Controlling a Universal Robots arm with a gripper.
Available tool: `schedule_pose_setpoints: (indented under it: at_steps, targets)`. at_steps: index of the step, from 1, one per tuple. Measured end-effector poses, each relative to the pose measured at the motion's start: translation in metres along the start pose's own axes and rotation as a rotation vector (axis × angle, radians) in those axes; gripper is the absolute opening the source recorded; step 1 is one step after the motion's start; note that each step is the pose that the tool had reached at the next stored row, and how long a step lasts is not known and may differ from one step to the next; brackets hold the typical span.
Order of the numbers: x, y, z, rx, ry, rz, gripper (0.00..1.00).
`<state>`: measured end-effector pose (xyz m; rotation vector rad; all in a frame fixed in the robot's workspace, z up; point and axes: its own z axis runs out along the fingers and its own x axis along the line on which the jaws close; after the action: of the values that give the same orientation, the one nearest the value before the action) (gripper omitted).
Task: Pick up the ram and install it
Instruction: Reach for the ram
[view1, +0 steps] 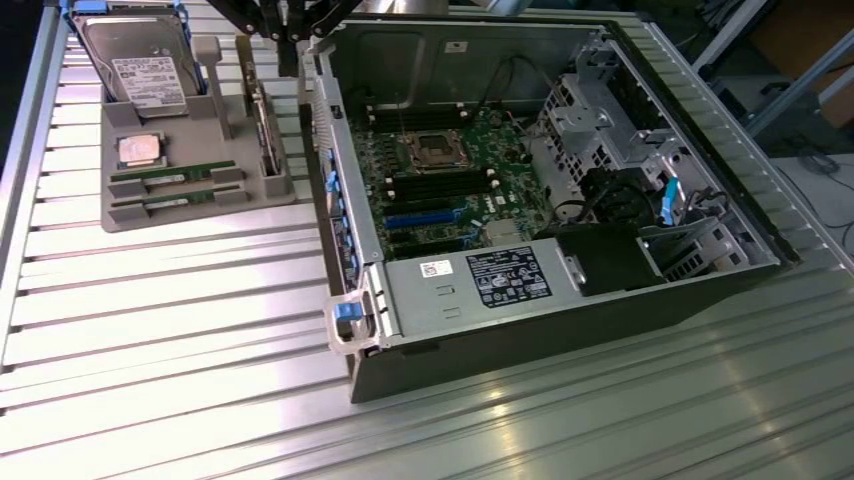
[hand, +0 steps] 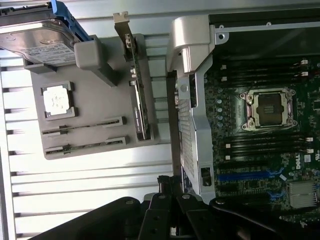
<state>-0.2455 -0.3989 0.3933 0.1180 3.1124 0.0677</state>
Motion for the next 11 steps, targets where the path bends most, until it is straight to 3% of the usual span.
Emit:
schedule_pose_setpoints:
  at_steps: [11]
  targets:
    - [0.0061,-0.0005,-0.0002,0.0,0.0,0.0,0.1]
